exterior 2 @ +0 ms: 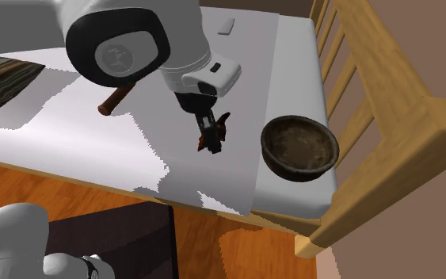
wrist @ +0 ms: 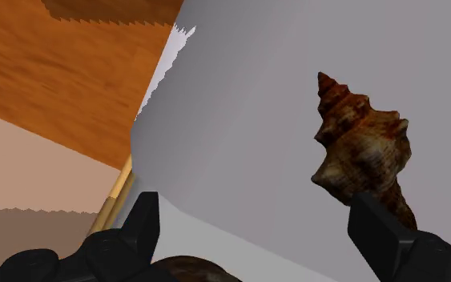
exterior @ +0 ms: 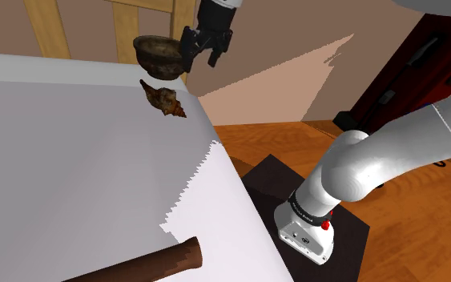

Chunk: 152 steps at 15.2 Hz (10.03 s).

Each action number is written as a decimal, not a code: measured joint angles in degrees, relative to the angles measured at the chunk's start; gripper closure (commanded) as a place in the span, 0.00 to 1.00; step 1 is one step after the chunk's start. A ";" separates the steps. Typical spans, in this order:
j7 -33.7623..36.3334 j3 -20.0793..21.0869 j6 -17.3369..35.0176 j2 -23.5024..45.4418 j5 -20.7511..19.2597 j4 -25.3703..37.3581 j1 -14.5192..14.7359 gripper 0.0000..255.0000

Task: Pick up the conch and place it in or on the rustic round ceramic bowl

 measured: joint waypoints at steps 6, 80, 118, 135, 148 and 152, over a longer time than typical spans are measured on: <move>6.85 7.39 4.56 8.35 -5.42 7.05 0.47 0.00; 35.59 16.80 4.08 11.87 -21.42 2.68 0.25 1.00; 19.34 10.76 -10.27 23.90 -25.02 32.60 -5.59 1.00; 16.93 7.97 -1.54 32.09 -28.13 32.99 -8.61 1.00; 17.54 7.89 0.20 31.80 -28.26 30.95 -8.73 0.00; 17.21 8.15 -1.65 31.12 -27.83 32.17 -8.47 0.00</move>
